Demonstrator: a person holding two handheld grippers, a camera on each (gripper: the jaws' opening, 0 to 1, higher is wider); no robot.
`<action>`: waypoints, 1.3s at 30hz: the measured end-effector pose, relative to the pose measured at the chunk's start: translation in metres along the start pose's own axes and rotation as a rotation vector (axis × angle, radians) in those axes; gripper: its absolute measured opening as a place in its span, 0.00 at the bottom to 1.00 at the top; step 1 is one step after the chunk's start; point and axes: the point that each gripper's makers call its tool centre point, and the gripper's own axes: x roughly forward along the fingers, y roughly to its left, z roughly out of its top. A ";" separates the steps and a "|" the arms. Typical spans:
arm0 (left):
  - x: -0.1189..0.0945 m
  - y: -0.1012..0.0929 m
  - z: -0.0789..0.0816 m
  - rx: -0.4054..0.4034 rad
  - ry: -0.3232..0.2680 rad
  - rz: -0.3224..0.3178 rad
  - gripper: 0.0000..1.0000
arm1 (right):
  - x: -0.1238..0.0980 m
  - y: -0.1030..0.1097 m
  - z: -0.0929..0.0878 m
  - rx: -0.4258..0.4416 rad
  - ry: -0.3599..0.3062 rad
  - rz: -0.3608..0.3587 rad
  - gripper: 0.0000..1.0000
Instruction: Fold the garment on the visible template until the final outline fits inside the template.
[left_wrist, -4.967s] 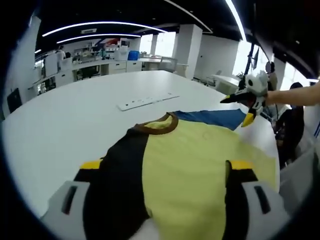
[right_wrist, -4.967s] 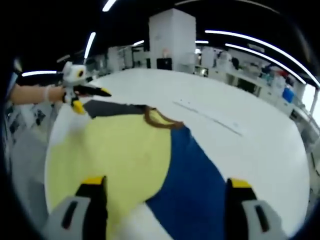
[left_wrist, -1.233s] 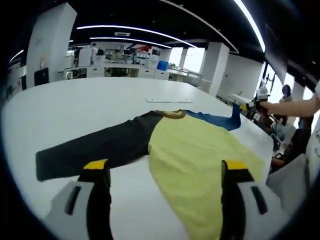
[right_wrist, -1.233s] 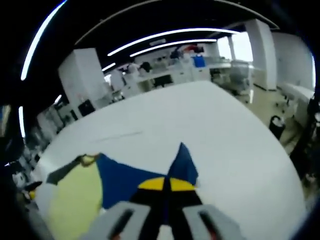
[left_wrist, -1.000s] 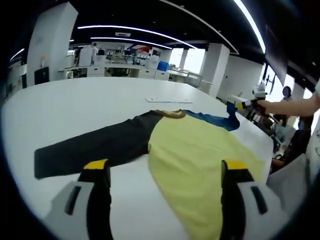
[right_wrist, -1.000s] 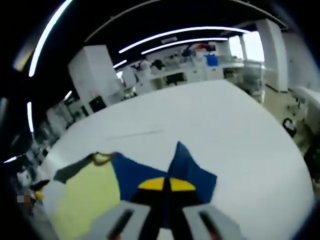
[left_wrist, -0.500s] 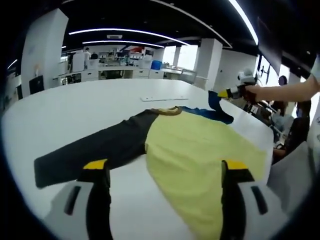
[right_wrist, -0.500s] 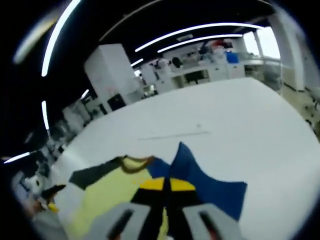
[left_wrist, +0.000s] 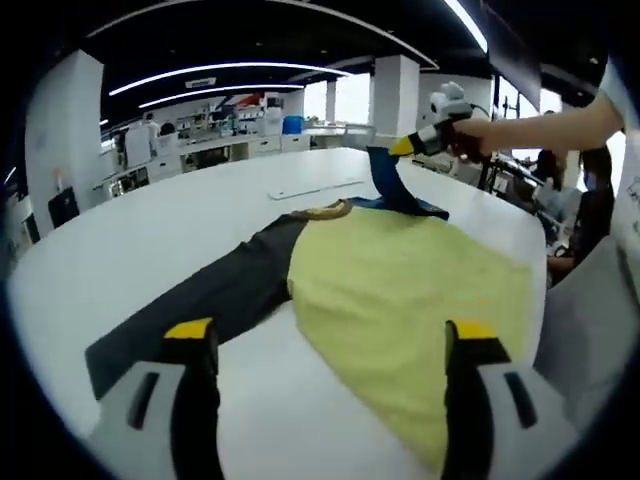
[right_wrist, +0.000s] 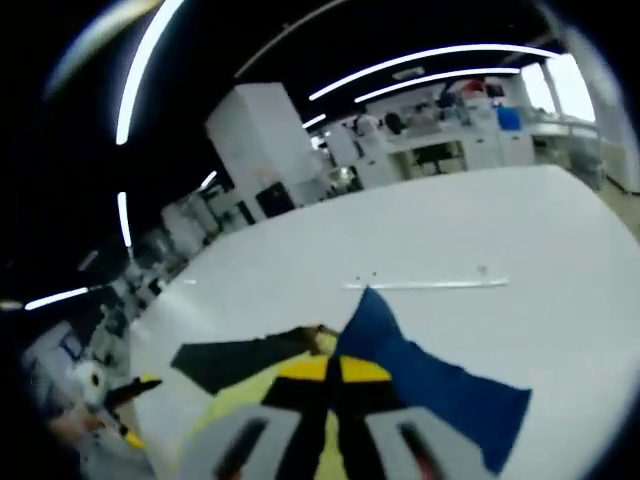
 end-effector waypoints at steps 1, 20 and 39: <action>0.000 0.000 0.000 -0.010 -0.007 0.002 0.91 | 0.003 0.005 0.000 -0.004 0.003 0.007 0.00; -0.009 0.016 0.001 -0.106 -0.064 0.066 0.91 | 0.076 0.100 -0.022 -0.028 0.066 0.170 0.00; -0.012 0.020 -0.016 -0.153 -0.051 0.083 0.90 | 0.133 0.128 -0.103 -0.040 0.236 0.188 0.00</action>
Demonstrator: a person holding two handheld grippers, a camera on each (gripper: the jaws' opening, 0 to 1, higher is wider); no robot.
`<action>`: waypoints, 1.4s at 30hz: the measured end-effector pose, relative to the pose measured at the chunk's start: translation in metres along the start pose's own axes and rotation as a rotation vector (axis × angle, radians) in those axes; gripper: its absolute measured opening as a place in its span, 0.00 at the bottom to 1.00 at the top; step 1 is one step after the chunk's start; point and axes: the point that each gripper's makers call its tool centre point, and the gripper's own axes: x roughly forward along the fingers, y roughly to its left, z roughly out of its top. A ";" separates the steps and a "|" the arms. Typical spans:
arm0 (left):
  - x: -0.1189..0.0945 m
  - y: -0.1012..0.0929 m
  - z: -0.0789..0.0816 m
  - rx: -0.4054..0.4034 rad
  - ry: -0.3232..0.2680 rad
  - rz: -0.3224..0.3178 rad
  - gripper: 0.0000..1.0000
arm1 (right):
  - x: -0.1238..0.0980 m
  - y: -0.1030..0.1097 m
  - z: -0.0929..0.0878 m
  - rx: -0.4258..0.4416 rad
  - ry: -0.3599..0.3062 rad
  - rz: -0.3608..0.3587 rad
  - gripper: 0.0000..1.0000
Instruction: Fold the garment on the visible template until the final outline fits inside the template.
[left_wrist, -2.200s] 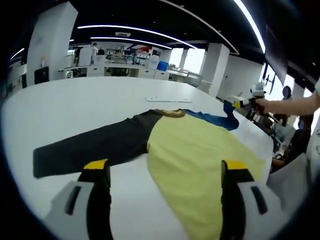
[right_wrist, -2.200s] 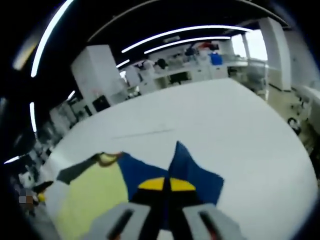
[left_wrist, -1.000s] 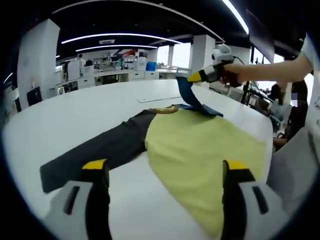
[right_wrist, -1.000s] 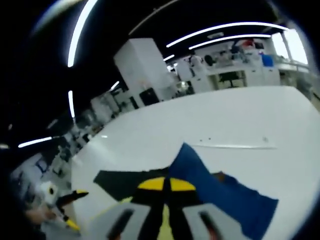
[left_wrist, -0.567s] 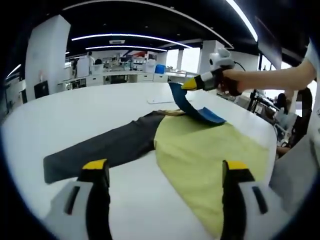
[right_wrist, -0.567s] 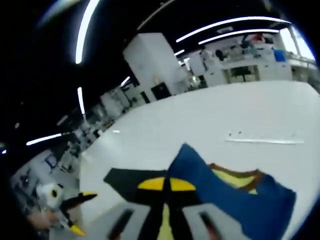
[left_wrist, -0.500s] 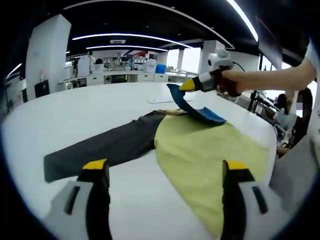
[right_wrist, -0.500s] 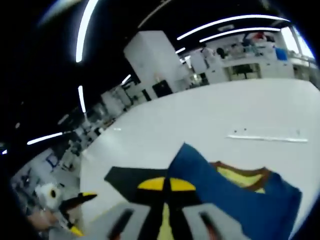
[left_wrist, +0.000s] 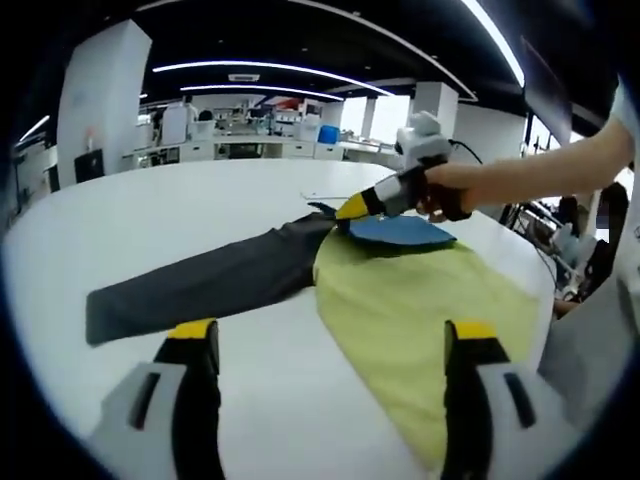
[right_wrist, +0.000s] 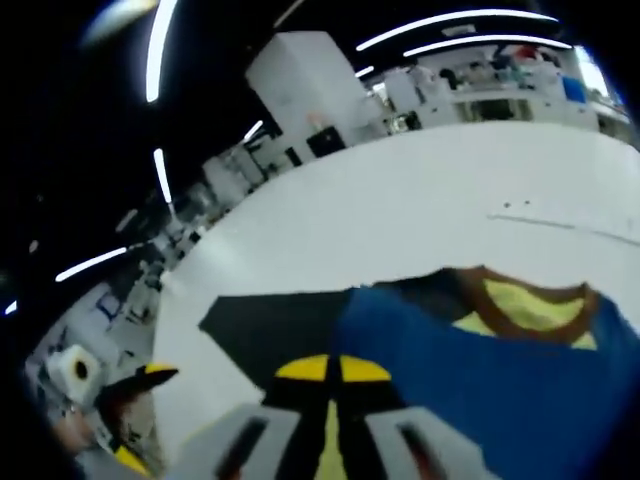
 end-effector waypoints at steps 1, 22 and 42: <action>0.000 0.001 -0.001 -0.003 -0.002 0.001 0.90 | 0.002 -0.001 -0.002 -0.002 0.009 -0.001 0.00; 0.003 -0.001 -0.008 -0.023 0.009 -0.010 0.90 | 0.002 0.004 -0.015 -0.056 0.046 0.037 0.17; 0.003 -0.007 -0.008 -0.022 0.009 -0.032 0.91 | -0.023 -0.008 -0.009 -0.136 -0.049 0.148 0.94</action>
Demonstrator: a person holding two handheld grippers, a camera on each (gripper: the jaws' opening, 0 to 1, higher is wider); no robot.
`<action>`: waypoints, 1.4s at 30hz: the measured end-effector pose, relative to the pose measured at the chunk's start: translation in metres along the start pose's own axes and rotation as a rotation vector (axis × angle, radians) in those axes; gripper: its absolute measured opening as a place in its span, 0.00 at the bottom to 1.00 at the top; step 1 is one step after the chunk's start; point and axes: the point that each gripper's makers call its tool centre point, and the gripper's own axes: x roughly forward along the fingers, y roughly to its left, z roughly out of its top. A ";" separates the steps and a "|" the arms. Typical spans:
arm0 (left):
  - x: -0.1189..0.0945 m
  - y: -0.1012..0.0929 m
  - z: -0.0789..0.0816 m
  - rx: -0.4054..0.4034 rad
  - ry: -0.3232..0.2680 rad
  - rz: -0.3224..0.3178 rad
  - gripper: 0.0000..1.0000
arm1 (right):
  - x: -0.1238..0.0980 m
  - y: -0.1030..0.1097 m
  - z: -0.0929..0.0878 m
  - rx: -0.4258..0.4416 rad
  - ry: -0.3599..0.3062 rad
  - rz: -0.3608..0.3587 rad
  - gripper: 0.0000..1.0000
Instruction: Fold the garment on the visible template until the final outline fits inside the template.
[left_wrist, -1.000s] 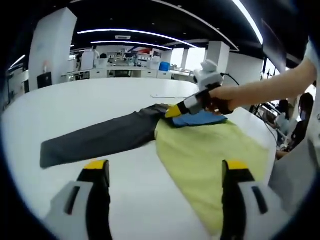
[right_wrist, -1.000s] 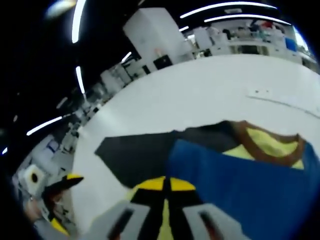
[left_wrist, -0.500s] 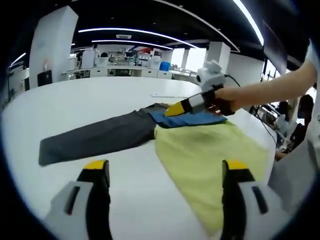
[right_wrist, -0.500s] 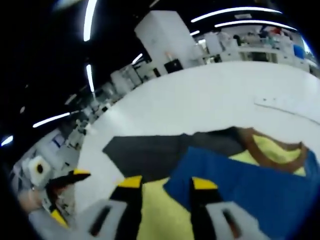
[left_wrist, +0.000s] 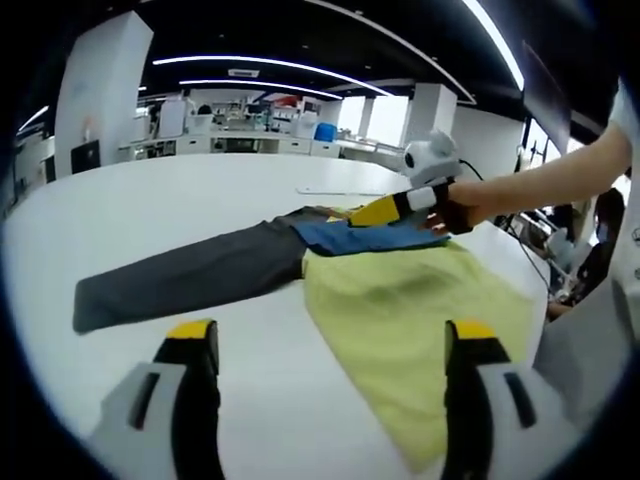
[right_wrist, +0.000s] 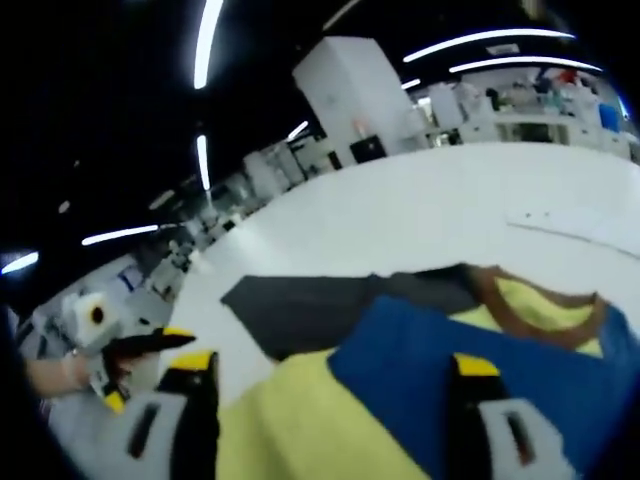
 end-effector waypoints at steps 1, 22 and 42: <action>0.000 0.000 0.000 -0.001 0.001 -0.001 0.91 | -0.002 -0.002 0.000 0.002 -0.005 -0.001 0.94; 0.002 -0.009 -0.003 0.000 0.015 -0.038 0.91 | -0.074 -0.043 -0.010 -0.015 -0.001 -0.070 0.89; 0.003 -0.014 -0.006 0.004 0.031 -0.046 0.91 | -0.180 -0.113 -0.032 0.097 -0.031 -0.255 0.74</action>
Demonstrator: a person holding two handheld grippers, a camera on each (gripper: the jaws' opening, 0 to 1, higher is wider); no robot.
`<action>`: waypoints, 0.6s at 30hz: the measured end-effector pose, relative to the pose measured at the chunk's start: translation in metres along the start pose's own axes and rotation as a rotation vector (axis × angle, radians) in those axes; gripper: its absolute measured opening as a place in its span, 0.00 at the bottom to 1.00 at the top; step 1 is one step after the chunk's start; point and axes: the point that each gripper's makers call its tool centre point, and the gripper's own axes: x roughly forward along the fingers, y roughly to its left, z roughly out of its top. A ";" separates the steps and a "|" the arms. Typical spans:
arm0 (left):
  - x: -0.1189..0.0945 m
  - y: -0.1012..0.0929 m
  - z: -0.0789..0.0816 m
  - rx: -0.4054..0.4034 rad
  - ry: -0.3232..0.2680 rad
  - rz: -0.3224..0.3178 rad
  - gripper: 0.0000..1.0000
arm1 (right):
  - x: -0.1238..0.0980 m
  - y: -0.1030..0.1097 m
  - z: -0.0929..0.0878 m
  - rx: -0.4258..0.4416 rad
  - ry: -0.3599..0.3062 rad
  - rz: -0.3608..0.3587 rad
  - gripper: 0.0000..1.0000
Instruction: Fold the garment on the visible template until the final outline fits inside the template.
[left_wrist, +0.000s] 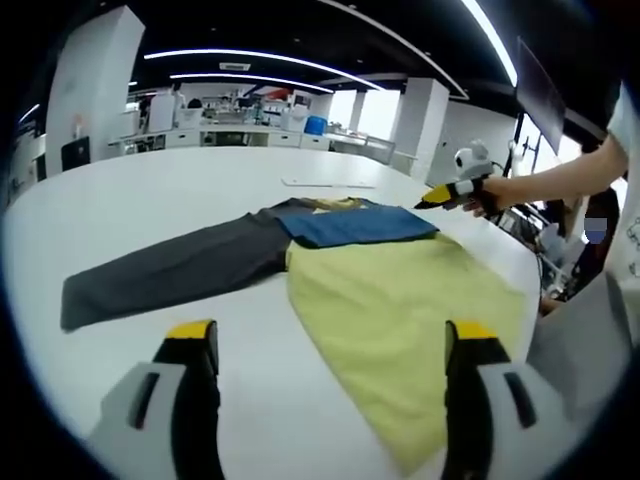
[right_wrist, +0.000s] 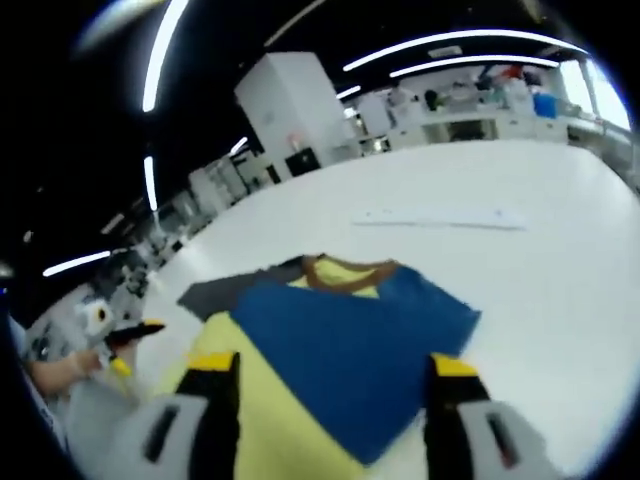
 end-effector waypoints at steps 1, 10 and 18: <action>0.000 0.000 0.000 0.000 0.001 0.000 0.91 | -0.002 0.002 -0.003 0.002 0.003 -0.004 0.73; 0.001 -0.001 -0.002 0.000 0.009 -0.004 0.91 | -0.014 -0.017 -0.017 0.042 0.025 -0.038 0.62; 0.003 -0.001 -0.005 0.005 0.020 -0.003 0.91 | -0.020 -0.039 -0.044 0.102 0.089 -0.073 0.40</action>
